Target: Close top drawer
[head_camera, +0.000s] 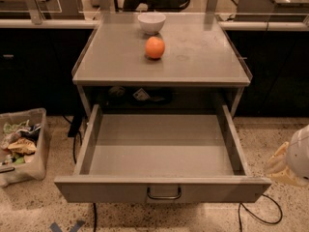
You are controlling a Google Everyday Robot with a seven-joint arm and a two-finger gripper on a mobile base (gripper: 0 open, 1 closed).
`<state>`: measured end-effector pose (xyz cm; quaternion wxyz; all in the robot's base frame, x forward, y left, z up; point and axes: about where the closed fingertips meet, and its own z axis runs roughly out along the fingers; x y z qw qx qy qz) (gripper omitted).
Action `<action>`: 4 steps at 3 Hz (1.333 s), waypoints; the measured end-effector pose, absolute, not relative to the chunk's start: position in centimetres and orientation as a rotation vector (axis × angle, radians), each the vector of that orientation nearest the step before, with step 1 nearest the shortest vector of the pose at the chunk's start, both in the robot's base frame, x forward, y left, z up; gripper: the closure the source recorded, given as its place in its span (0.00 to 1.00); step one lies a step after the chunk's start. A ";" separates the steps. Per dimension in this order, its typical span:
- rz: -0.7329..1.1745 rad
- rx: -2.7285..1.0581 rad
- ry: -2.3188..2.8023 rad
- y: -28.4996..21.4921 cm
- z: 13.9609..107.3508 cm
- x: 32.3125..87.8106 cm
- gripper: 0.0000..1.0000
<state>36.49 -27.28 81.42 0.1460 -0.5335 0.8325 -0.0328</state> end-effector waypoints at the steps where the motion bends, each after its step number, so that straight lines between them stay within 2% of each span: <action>1: -0.094 -1.537 2.397 -27.3 81.4 36.5 1.00; 2: 0.005 -1.615 2.365 -25.5 79.3 35.4 1.00; 4: 0.464 -1.775 2.267 -18.0 72.2 29.8 1.00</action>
Offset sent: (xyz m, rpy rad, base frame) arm -0.0275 0.0438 -0.0507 0.1015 0.1126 0.1643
